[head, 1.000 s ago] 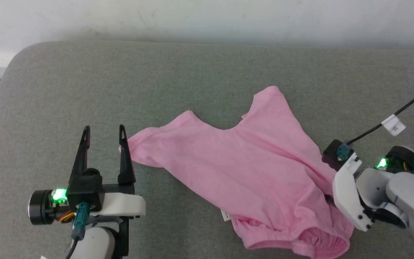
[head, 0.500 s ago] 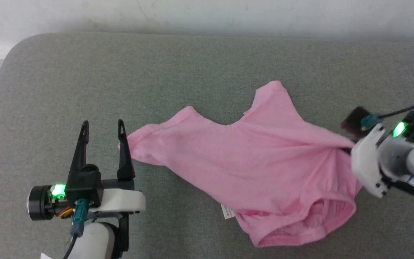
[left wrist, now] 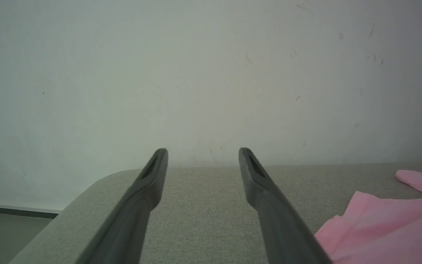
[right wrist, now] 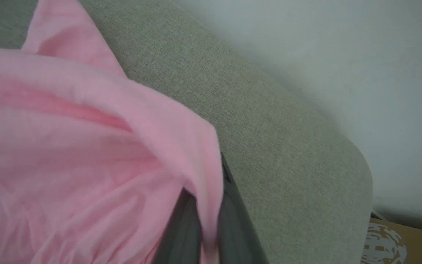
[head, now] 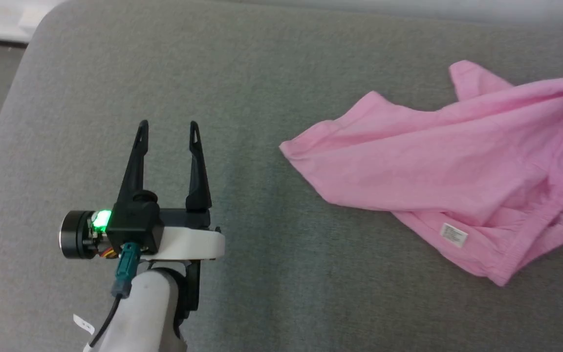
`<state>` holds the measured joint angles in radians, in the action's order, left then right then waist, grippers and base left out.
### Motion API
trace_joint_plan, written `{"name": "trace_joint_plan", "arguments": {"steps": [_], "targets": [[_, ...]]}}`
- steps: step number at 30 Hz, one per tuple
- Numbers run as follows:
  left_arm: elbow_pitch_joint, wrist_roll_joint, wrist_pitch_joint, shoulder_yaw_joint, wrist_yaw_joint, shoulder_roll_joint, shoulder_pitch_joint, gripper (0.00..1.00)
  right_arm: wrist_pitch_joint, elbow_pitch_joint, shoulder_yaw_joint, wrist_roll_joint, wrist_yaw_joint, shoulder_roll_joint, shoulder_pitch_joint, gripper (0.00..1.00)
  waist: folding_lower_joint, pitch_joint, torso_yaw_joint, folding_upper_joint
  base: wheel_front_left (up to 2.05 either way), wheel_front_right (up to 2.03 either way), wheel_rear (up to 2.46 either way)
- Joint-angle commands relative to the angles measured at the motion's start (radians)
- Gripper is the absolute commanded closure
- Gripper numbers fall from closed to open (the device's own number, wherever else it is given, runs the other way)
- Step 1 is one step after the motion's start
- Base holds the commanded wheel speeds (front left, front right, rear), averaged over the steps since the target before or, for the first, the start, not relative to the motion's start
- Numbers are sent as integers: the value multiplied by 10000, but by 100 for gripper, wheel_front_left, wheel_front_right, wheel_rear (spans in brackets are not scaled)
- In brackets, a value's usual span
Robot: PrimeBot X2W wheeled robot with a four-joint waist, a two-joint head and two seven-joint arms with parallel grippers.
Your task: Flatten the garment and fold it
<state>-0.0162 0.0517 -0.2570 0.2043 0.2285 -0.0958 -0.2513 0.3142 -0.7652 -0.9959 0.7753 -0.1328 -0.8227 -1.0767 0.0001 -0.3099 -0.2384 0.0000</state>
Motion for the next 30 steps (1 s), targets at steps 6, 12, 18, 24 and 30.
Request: {"name": "trace_joint_plan", "arguments": {"steps": [6,12,18,24,30], "targets": [[49,-166,-47,-97,-39,143,-99,0,-890,-1080,-77,3,21,904,370,0,-1,-443,-513,0,0,0,0],[212,-314,-47,-348,-60,-95,398,0,-2317,-672,-416,-363,21,813,277,0,-1,322,131,0,0,0,0],[311,-347,-47,-589,-48,-334,975,0,-2698,1502,-869,-282,21,-25,186,0,-1,1023,894,0,0,0,0],[324,-359,-47,-666,-55,-404,1344,0,-1442,5105,-907,1364,21,-1225,721,0,-1,1446,1327,0,0,0,0],[339,-370,-47,-674,-91,-417,1479,0,505,7883,-1290,2969,21,-2457,1647,0,-1,1606,1439,0,0,0,0]]}}
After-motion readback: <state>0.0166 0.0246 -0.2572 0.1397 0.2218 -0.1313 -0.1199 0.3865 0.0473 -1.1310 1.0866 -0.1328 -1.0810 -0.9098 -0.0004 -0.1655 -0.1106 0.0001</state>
